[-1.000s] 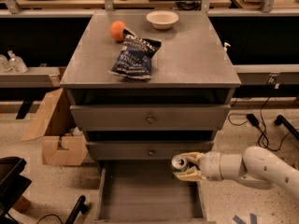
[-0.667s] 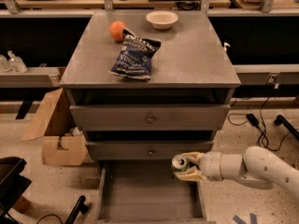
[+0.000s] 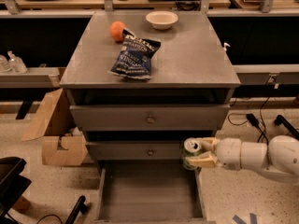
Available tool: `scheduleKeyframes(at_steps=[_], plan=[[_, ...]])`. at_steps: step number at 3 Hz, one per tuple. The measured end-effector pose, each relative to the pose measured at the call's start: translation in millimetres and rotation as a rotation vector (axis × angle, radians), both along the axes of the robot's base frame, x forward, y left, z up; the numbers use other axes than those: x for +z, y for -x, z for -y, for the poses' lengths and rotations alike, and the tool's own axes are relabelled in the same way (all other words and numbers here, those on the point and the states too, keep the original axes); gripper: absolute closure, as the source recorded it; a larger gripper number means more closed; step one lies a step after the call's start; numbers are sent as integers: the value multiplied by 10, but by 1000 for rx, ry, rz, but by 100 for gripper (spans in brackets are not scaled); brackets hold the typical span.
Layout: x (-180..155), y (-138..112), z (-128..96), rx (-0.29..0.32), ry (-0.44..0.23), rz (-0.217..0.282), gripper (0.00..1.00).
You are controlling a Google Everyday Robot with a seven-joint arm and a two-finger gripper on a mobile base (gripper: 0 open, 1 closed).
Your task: Pick green can from bottom drawer and place on counter
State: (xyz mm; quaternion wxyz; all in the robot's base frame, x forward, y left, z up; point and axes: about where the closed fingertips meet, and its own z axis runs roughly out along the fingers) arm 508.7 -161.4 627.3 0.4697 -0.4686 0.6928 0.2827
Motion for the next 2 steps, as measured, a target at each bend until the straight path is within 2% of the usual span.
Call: scheduleKeyframes(at_steps=[1,2], plan=[[836,-31,176,-87,-25,12,100],[1994,-270,334,-213,-12,47,100]])
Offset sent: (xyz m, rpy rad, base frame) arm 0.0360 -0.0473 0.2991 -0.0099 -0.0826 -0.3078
